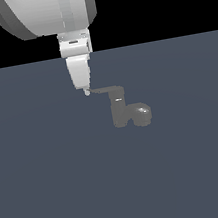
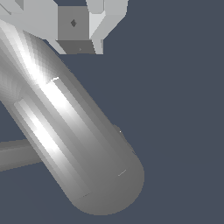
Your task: Turn on the faucet by rotating a designated handle.
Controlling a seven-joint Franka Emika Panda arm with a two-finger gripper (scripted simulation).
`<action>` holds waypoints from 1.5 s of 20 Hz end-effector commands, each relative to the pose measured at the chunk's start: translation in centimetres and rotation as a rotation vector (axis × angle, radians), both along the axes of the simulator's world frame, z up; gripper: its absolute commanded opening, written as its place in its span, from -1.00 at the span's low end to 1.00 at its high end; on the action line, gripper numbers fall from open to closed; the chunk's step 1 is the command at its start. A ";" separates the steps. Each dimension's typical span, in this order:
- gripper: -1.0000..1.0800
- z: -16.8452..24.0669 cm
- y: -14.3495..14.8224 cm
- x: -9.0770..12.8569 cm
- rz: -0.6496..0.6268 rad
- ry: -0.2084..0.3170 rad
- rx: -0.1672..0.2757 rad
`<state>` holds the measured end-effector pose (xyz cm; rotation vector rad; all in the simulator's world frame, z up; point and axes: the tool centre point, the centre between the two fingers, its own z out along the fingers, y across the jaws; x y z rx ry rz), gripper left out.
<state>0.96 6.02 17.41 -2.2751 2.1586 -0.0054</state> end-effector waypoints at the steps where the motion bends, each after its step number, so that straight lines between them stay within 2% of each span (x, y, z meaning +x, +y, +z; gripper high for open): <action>1: -1.00 0.0 -0.7 -0.6 -0.005 0.002 -0.001; 22: -1.00 -0.1 -4.8 -6.6 -0.003 0.006 -0.002; 24: -1.00 0.1 -4.0 -6.2 0.008 -0.001 -0.001; 30: -1.00 0.0 -7.4 -6.7 0.004 0.002 -0.001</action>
